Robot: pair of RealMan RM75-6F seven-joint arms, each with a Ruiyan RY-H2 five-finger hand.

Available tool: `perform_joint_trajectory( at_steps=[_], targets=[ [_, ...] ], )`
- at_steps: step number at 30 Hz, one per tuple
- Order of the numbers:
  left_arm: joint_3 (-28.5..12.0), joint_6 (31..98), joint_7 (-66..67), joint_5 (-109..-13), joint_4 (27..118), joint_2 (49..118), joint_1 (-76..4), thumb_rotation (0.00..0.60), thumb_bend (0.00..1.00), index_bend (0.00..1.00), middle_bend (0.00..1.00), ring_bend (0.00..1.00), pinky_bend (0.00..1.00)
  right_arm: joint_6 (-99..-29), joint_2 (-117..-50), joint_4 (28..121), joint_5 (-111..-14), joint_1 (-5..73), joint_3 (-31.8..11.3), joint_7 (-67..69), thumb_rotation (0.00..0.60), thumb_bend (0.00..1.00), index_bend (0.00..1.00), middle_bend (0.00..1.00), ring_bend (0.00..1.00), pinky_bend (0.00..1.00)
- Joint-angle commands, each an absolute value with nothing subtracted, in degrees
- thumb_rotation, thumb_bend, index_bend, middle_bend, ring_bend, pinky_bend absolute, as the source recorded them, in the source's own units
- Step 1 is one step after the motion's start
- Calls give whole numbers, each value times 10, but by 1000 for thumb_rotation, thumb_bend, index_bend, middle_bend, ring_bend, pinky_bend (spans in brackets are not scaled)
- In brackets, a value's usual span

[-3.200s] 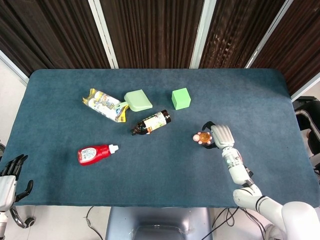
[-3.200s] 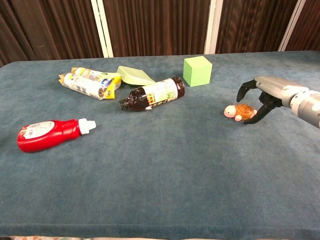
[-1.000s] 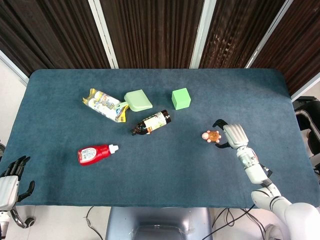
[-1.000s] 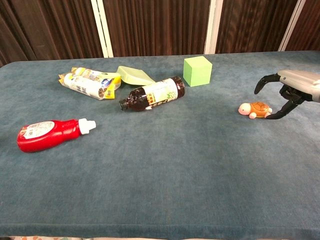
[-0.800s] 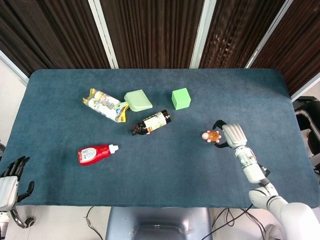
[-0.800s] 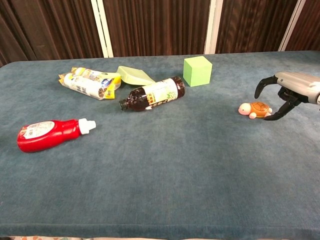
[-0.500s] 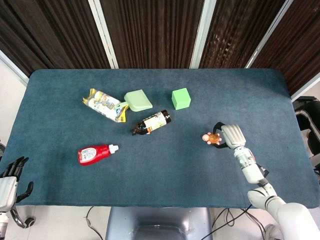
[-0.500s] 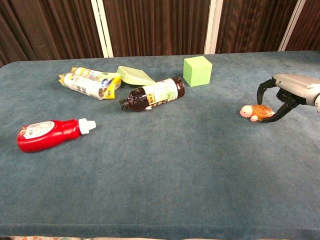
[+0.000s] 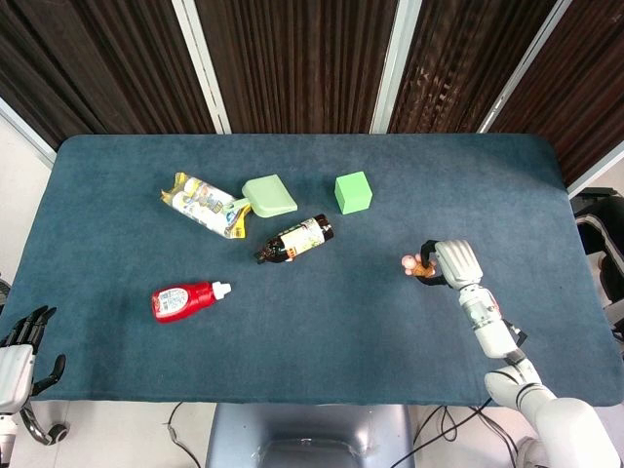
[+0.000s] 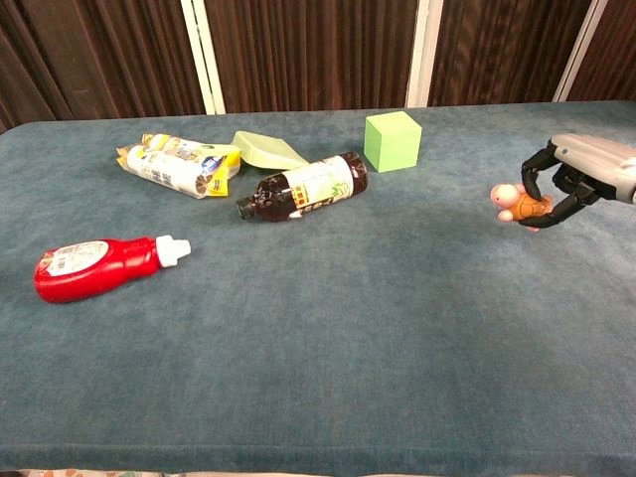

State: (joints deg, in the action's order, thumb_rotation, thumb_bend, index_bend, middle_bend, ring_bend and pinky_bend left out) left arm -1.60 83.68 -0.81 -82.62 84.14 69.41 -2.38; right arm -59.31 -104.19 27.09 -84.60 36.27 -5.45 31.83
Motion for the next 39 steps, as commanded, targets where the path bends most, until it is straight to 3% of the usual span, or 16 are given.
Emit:
perform_joint_trajectory(
  at_steps=[1, 4, 9, 11, 15, 18, 23, 27, 31, 37, 39],
  targets=[
    [-16, 837, -8, -827, 842, 694, -24, 600, 412, 109, 84, 119, 332, -596, -1042, 268, -847, 362, -55, 320, 600, 778, 828, 661, 1000, 1000],
    [-15, 838, -7, -827, 841, 694, -23, 600, 412, 109, 84, 119, 332, -577, -1038, 268, -847, 362, -50, 319, 600, 777, 777, 658, 1000, 1000],
    [-16, 837, -8, -826, 842, 694, -23, 600, 412, 113, 85, 119, 332, -526, -1012, 297, -847, 366, -38, 327, 600, 759, 577, 534, 1000, 998],
    [-16, 837, -8, -826, 841, 694, -23, 600, 412, 116, 85, 119, 332, -517, -1004, 302, -851, 368, -32, 319, 600, 654, 501, 492, 1000, 992],
    [-15, 838, -8, -827, 841, 693, -22, 600, 413, 116, 84, 119, 333, -518, -987, 317, -864, 368, -20, 320, 600, 255, 311, 397, 998, 967],
    [-16, 837, -7, -826, 841, 693, -22, 600, 413, 116, 84, 119, 332, -539, -978, 325, -871, 364, -17, 316, 600, 114, 224, 364, 987, 950],
    [-15, 837, -6, -828, 841, 692, -22, 600, 412, 117, 84, 119, 333, -600, -955, 352, -887, 351, -13, 308, 600, 36, 158, 329, 934, 934],
    [-14, 839, -5, -830, 844, 691, -22, 600, 412, 116, 85, 119, 333, -648, -930, 390, -891, 336, -17, 283, 600, 12, 156, 322, 856, 928],
    [-15, 839, -3, -831, 847, 690, -23, 600, 412, 116, 85, 119, 333, -696, -892, 464, -879, 308, -28, 248, 600, 12, 188, 322, 670, 889],
    [-16, 844, -2, -835, 852, 686, -23, 600, 412, 117, 85, 118, 333, -754, -794, 623, -857, 254, -37, 157, 600, 0, 240, 298, 369, 580],
    [-16, 844, 0, -837, 854, 686, -24, 600, 412, 116, 84, 119, 333, -760, -758, 672, -849, 240, -37, 131, 600, 0, 239, 259, 273, 435]
  ],
)
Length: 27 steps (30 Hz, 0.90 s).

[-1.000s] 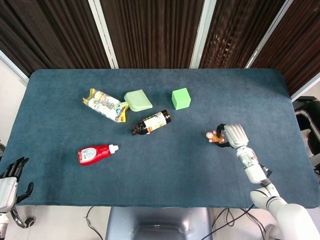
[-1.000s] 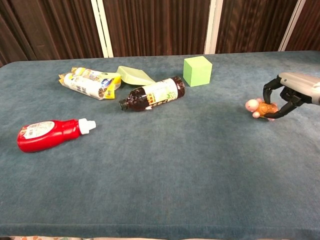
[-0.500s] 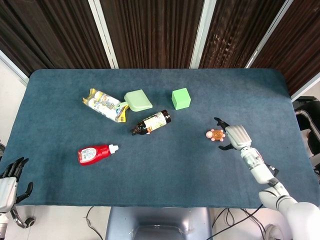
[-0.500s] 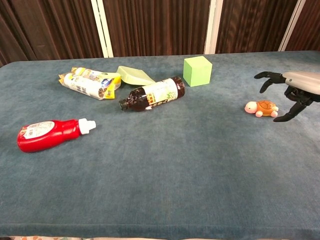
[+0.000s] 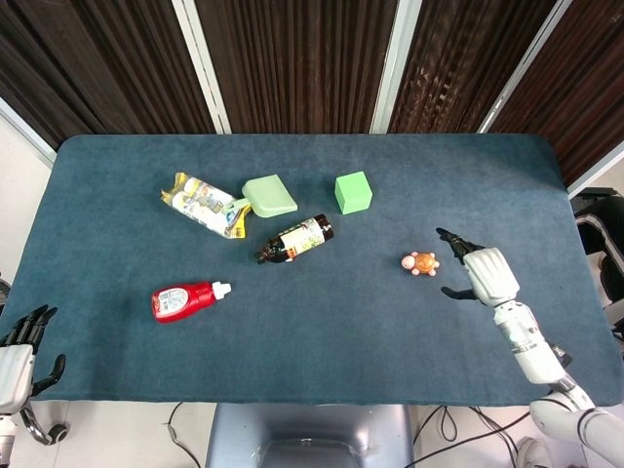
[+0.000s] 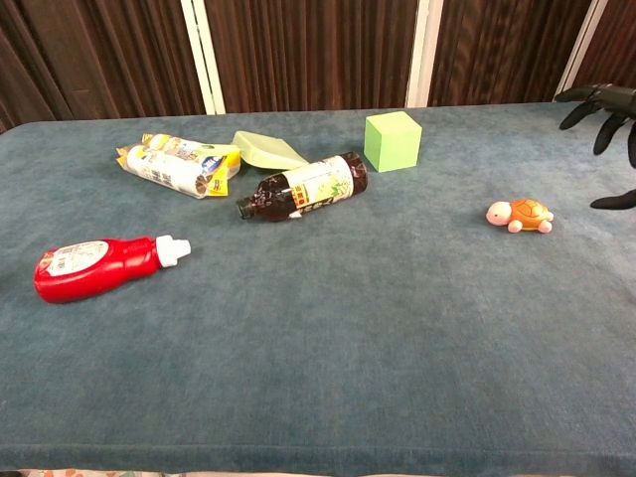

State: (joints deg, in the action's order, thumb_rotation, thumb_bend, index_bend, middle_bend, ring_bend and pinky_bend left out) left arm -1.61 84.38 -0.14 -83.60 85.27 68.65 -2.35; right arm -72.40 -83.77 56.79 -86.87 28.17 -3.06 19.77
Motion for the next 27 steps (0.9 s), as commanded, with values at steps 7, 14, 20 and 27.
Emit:
perform_joint_trajectory(
  at_steps=[7, 14, 20, 27],
  targets=[
    [-15, 845, 11, -845, 863, 686, -28, 600, 413, 116, 85, 119, 333, -777, -632, 807, -828, 189, -24, 72, 600, 0, 147, 154, 143, 347],
    [-15, 849, 25, -851, 875, 683, -30, 600, 413, 116, 85, 119, 333, -870, -609, 816, -833, 112, -12, 36, 600, 0, 99, 118, 95, 338],
    [-16, 849, 34, -851, 883, 681, -31, 600, 410, 116, 85, 119, 334, -894, -653, 746, -818, 79, -18, 43, 600, 0, 99, 119, 95, 328],
    [-15, 847, 46, -850, 896, 673, -33, 600, 411, 116, 84, 119, 333, -871, -673, 709, -809, 79, -33, 84, 600, 0, 99, 119, 95, 312]
  ],
)
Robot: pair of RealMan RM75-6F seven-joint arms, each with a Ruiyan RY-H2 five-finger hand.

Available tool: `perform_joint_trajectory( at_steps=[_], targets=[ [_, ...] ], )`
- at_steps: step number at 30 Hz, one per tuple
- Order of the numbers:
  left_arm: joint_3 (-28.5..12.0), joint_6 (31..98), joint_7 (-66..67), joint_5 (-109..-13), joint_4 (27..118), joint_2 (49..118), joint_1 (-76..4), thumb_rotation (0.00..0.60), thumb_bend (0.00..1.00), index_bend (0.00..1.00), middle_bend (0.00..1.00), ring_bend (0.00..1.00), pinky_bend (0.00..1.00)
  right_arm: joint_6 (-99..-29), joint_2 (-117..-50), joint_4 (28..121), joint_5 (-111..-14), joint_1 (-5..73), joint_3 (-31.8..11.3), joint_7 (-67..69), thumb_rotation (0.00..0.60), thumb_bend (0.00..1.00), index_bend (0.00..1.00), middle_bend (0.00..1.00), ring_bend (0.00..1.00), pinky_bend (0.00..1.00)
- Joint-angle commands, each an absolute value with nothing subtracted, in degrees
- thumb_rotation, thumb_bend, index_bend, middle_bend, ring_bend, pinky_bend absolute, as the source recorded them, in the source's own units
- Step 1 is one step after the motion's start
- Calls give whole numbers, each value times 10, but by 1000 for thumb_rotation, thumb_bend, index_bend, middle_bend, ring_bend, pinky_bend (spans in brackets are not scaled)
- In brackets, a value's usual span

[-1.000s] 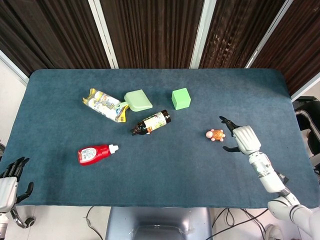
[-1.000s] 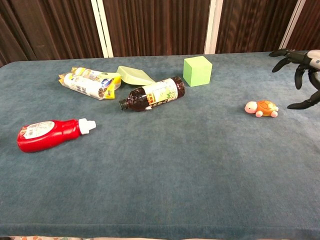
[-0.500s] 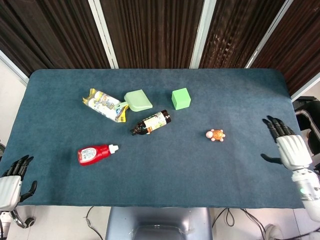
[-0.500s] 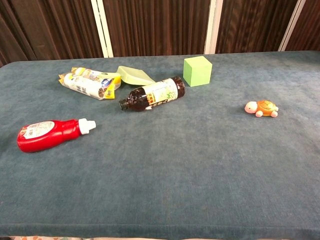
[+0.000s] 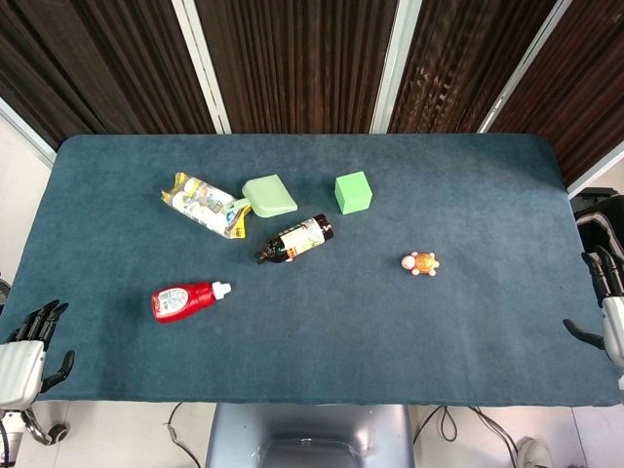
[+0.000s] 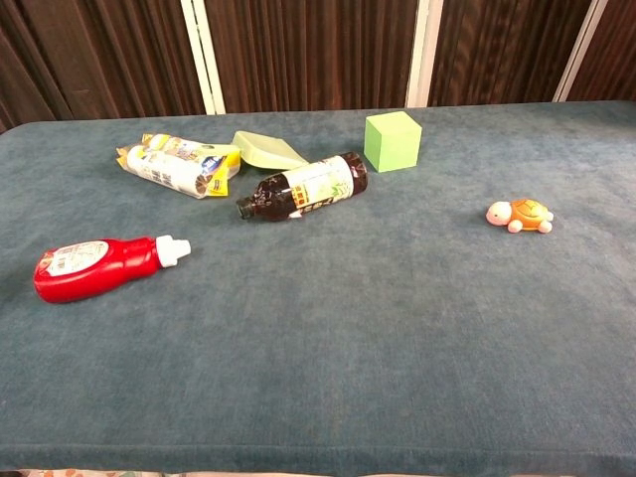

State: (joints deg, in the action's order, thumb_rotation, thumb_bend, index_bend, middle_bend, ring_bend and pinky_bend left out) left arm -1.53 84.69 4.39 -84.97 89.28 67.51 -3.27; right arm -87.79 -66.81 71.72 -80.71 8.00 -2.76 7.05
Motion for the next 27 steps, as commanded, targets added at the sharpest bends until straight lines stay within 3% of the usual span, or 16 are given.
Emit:
perform_joint_trajectory(
  at_steps=[1, 27],
  targets=[
    [-16, 848, 46, -850, 897, 672, -33, 600, 411, 116, 84, 119, 333, -871, -674, 707, -810, 79, -34, 86, 600, 0, 100, 119, 95, 312],
    [-15, 850, 51, -849, 903, 672, -33, 600, 412, 116, 85, 119, 333, -866, -677, 700, -832, 68, -49, 99, 600, 0, 133, 118, 95, 309]
  ],
)
